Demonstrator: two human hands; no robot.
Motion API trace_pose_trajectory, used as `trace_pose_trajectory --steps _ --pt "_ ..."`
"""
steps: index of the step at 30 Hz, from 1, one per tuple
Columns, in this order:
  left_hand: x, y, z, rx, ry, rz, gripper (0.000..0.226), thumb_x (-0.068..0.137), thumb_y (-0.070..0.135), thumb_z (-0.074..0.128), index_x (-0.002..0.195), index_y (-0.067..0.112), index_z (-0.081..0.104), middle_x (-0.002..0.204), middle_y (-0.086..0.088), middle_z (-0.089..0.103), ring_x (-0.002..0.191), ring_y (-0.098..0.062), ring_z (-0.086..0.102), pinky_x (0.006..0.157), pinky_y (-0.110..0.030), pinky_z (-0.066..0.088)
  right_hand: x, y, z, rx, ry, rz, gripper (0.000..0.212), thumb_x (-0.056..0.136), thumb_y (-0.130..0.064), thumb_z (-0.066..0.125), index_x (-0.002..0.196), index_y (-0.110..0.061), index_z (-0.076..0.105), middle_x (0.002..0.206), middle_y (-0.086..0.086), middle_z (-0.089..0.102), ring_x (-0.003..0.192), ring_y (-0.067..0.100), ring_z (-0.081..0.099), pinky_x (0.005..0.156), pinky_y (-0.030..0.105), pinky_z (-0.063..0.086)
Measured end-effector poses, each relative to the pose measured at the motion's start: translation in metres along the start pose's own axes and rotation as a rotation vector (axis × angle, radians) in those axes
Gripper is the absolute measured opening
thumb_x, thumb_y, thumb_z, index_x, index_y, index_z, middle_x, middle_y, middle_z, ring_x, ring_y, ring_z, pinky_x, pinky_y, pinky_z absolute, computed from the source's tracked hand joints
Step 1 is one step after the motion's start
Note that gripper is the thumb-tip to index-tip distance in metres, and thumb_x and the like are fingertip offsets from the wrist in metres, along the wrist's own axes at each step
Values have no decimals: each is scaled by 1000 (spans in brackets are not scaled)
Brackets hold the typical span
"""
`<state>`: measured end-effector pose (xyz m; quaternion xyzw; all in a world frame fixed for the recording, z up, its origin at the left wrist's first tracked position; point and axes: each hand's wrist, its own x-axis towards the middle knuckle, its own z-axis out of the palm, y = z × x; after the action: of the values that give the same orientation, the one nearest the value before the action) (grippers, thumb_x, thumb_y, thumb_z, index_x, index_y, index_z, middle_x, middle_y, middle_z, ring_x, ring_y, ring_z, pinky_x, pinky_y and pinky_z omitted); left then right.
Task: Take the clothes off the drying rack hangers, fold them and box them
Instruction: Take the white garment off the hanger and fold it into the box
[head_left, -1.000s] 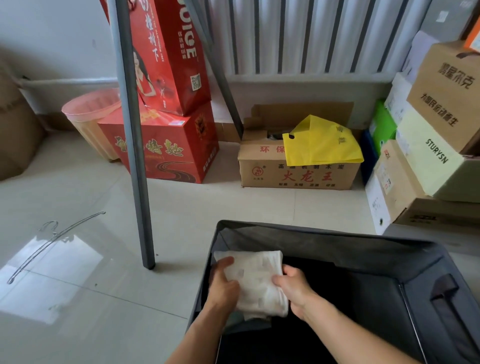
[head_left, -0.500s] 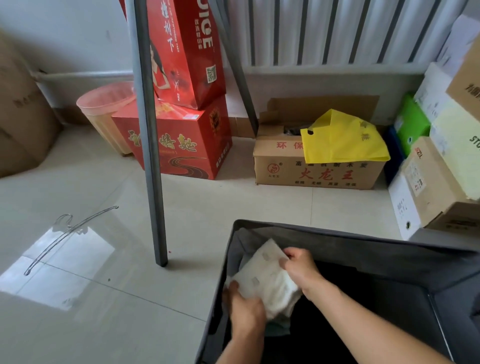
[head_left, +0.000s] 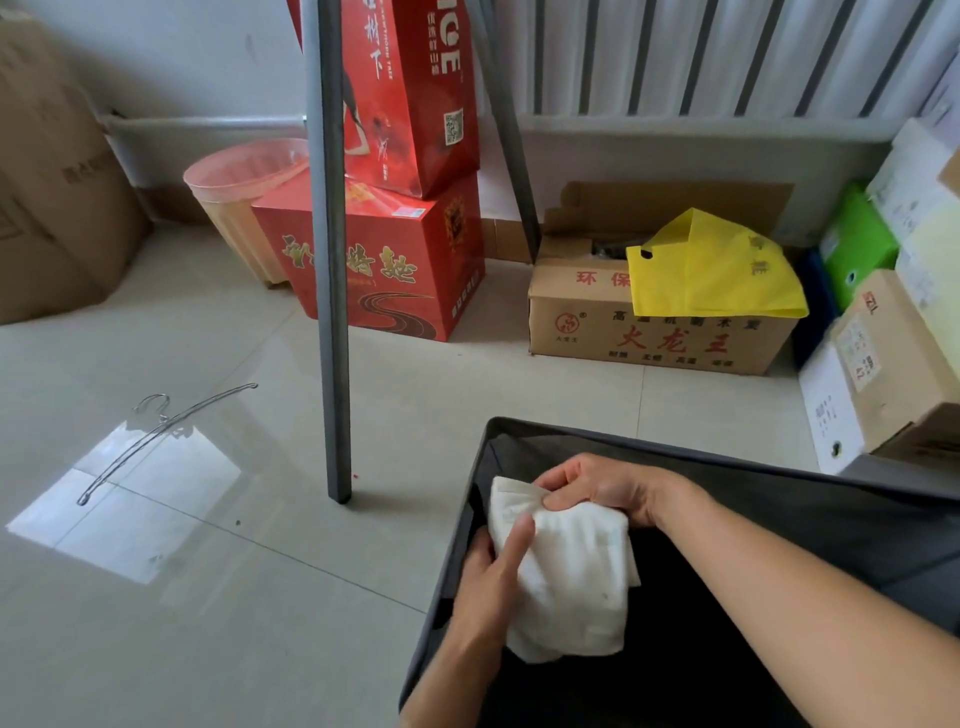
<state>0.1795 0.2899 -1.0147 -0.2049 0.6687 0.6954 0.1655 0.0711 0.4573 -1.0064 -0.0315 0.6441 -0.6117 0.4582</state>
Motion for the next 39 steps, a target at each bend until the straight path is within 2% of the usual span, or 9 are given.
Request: trace_pose_trajectory --steps 4,8,10,15,17,20,25,31,39 --pt "2 5 -3 -46 19 20 47 77 46 74 111 15 68 99 -3 76 92 -18 73 85 -40 58 -8 8 3 286 48 -8 29 89 -20 58 112 -6 69 104 15 72 87 22 71 78 32 57" --pt "9 5 3 15 174 4 47 87 41 68 125 20 51 111 -1 67 104 -20 65 95 -37 52 -19 38 3 609 19 -39 83 61 -47 85 124 3 63 124 25 62 112 37 63 95 45 49" --pt "17 5 4 16 193 5 59 87 39 68 135 14 45 122 -9 63 111 -26 62 99 -41 49 -12 54 2 537 102 -82 91 48 -20 92 127 7 56 118 26 65 104 37 65 88 45 53" --pt "40 -12 7 433 184 24 67 95 42 54 149 12 26 148 -15 41 133 -30 44 112 -42 35 24 78 17 340 613 -93 57 73 19 66 126 3 52 101 17 68 93 28 66 75 34 56" --pt "37 -20 9 628 204 106 70 98 26 48 154 14 10 160 -12 18 144 -25 26 117 -33 23 33 84 23 252 721 -84 60 75 18 65 129 -2 50 101 13 66 94 27 63 79 35 54" --pt "34 -33 8 998 -26 240 68 92 43 24 155 26 6 162 -1 -14 150 -22 2 117 -26 10 35 86 28 103 804 -113 59 74 15 67 127 -4 50 105 14 65 92 23 62 77 28 52" --pt "40 -37 12 1237 -269 79 61 103 26 33 154 35 1 162 0 -17 149 -25 -15 120 -33 5 29 88 36 -327 931 -20 74 77 -12 77 141 -9 41 139 12 49 128 27 48 107 34 39" --pt "22 -6 22 797 -156 142 55 101 23 45 153 21 26 161 -4 19 149 -17 16 116 -23 16 -1 68 47 -465 1109 -109 37 86 -25 67 121 -17 56 116 3 58 108 21 58 95 40 46" --pt "-44 67 28 20 -94 -217 30 100 18 49 129 19 55 104 0 68 100 -17 66 87 -33 51 -68 8 91 85 960 -107 7 96 -18 55 95 -19 62 89 5 67 71 14 63 60 20 46"
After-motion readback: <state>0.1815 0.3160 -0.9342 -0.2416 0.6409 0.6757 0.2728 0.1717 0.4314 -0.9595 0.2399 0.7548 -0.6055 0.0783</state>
